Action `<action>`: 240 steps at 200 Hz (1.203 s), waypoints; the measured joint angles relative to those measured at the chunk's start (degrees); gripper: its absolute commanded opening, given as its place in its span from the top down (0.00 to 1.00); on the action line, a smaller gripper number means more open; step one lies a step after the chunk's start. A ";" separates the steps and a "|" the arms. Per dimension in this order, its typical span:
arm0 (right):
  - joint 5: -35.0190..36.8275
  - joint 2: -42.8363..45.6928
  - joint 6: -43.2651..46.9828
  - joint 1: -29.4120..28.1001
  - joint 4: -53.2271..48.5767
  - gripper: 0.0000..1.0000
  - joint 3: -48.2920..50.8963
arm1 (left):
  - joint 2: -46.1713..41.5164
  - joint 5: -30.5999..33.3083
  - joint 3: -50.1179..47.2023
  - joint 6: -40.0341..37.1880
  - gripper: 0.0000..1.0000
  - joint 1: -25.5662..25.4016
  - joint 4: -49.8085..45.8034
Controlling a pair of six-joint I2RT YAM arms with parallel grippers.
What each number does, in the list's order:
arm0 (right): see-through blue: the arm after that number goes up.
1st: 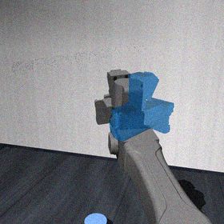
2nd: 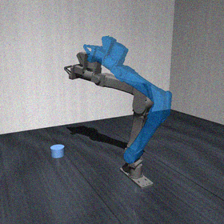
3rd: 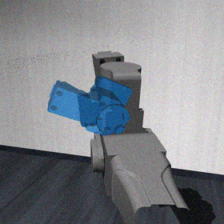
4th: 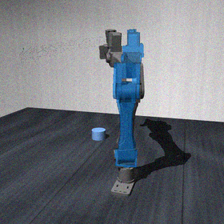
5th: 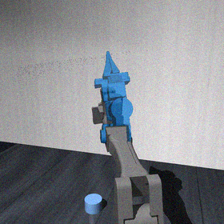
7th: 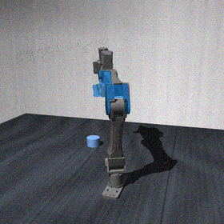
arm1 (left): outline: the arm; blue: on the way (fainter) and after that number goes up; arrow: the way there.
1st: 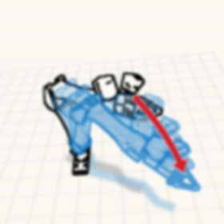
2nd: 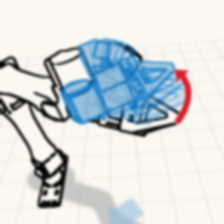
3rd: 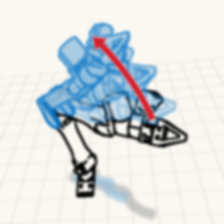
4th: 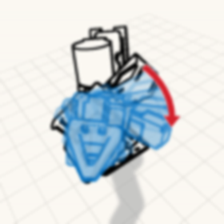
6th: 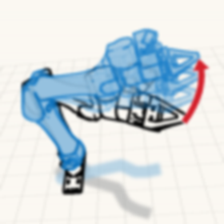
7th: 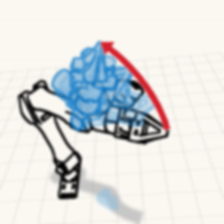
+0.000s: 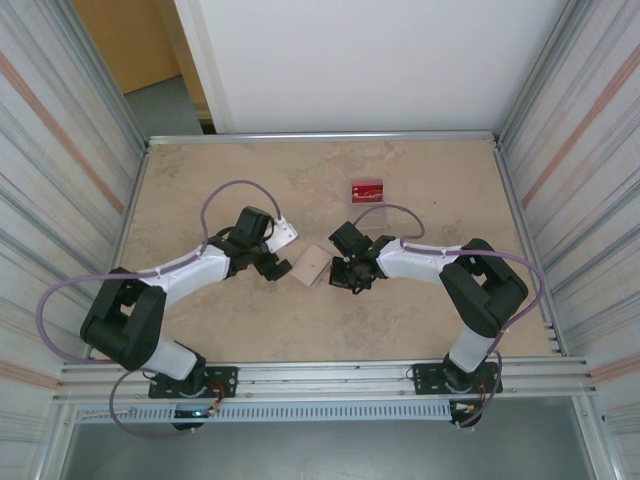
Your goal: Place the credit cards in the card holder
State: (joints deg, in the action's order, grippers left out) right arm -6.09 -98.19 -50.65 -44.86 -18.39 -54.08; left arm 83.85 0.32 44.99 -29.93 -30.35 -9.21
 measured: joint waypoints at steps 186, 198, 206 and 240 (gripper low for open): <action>0.00 0.00 0.02 -0.04 0.00 1.00 0.00 | 5.53 0.85 -2.36 -19.08 0.01 -10.67 7.69; 0.00 0.00 0.02 -0.04 0.00 1.00 0.00 | 5.77 0.90 -2.36 -19.78 0.01 -10.67 8.46; 0.00 0.00 0.02 -0.04 0.00 1.00 0.00 | 6.05 1.01 -2.36 -20.33 0.01 -10.67 9.31; 0.00 0.00 0.02 -0.07 -0.02 1.00 0.00 | 6.71 1.25 -2.36 -21.90 0.01 -10.62 12.63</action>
State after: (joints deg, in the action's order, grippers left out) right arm -6.09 -98.19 -50.63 -44.93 -18.41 -54.08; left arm 90.56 1.56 42.63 -51.83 -40.97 3.42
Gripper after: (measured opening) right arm 0.046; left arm 0.986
